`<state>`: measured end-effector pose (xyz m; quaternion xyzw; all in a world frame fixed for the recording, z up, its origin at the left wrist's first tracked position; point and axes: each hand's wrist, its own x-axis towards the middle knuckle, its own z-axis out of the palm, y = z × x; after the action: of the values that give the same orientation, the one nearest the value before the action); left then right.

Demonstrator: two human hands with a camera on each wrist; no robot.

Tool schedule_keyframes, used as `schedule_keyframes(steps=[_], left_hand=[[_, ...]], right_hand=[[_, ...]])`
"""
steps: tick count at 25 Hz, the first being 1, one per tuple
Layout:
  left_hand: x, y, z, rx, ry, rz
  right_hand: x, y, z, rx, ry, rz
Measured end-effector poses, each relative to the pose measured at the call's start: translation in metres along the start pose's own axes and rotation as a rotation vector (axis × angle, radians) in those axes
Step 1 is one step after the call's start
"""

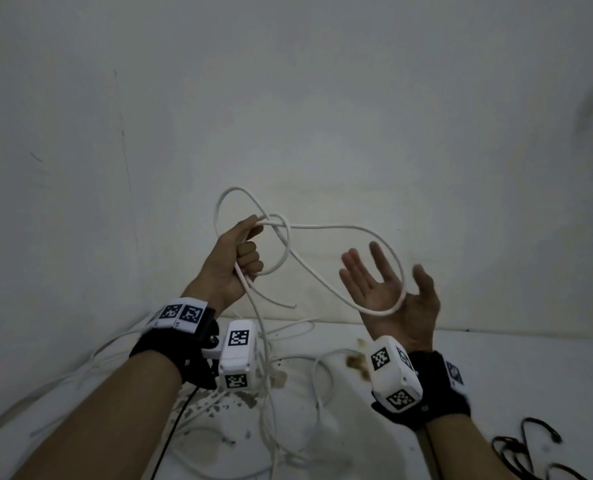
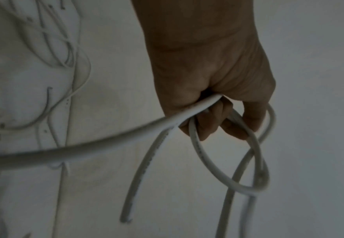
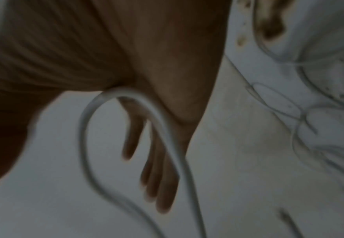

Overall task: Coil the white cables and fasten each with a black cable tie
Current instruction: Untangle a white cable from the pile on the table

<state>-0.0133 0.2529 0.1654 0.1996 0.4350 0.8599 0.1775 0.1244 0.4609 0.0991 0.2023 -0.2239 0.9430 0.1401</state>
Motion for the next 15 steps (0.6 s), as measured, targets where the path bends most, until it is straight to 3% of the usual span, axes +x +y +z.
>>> schedule_keyframes(steps=[1,4,6,8,9,12,15], left_hand=[[-0.001,-0.001,0.003,-0.037,-0.011,0.004],[-0.004,-0.009,0.006,-0.117,-0.053,-0.019],[-0.008,-0.019,0.009,-0.089,-0.081,-0.051],[-0.010,-0.026,0.008,-0.027,-0.090,-0.063],[-0.010,-0.028,0.007,0.001,-0.083,-0.068],[-0.012,-0.024,-0.001,0.033,-0.092,-0.072],[-0.014,-0.002,-0.008,0.003,-0.141,-0.092]], right_hand=[[-0.006,0.006,0.005,0.112,-0.098,-0.045],[0.002,0.033,0.013,0.167,-0.028,-0.042],[0.011,0.050,0.032,-0.203,0.083,0.103],[0.018,0.060,0.048,-0.631,0.026,0.273],[0.019,0.062,0.052,-0.739,-0.023,0.313],[0.022,0.057,0.041,-0.753,-0.043,0.264],[0.018,0.044,0.001,-0.732,0.205,0.249]])
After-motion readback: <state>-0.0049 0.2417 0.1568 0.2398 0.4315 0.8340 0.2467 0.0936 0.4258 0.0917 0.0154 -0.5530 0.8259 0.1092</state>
